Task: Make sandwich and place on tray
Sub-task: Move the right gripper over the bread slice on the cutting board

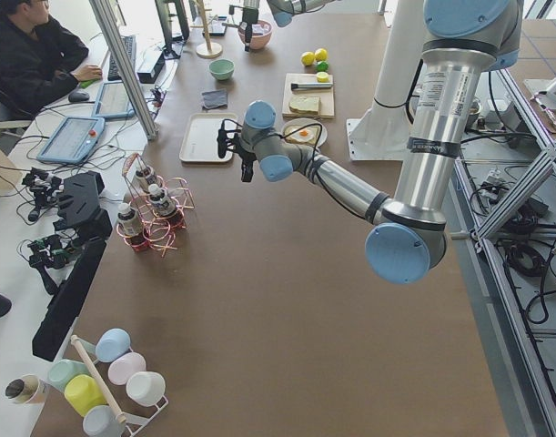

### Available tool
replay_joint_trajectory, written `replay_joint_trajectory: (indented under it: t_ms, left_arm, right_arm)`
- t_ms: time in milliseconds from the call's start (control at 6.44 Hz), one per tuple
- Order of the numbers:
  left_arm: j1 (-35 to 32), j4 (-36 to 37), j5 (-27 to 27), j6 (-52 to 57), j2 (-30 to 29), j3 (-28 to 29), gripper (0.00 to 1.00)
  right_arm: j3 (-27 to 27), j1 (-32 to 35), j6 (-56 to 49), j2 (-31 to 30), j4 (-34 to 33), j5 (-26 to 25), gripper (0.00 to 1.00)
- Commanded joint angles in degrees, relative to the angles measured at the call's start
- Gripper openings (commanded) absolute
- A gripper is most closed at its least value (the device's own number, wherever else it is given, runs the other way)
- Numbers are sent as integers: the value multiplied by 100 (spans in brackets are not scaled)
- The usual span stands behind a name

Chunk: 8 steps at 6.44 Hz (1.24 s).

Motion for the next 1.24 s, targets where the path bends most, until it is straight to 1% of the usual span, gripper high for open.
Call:
replay_joint_trajectory:
  t_ms: [0,155,311,466,621,776,932,1087]
  left_arm:
    - [634,-14,487,-405,-36,-211,97]
    - [871,-101,603,-434,-19,-186,97]
    - [1195,-302,848,-687,8,-177,97]
    - [1320,-313,859,-742,-18,-177,97]
    - [1322,-313,859,-742,16,-177,97]
    - [1322,-313,859,-751,17,-177,97]
    - [1313,-322,868,-751,25,-203,97]
    - [1339,-322,1050,-760,17,-220,97]
  right_arm:
    - [710,-944,661,-461,337,-576,100]
    - [835,-1367,1141,-472,346,-953,100]
    - [1028,-1745,1546,-463,346,-1227,100]
    - [1152,-2071,1759,-472,337,-1491,100]
    - [1188,-2448,1970,-429,337,-1902,99]
    - [1275,-2678,2241,-437,328,-2150,99]
    - [1450,-2750,2253,-681,328,-2152,99]
    - [1530,-2847,2244,-927,320,-2153,99]
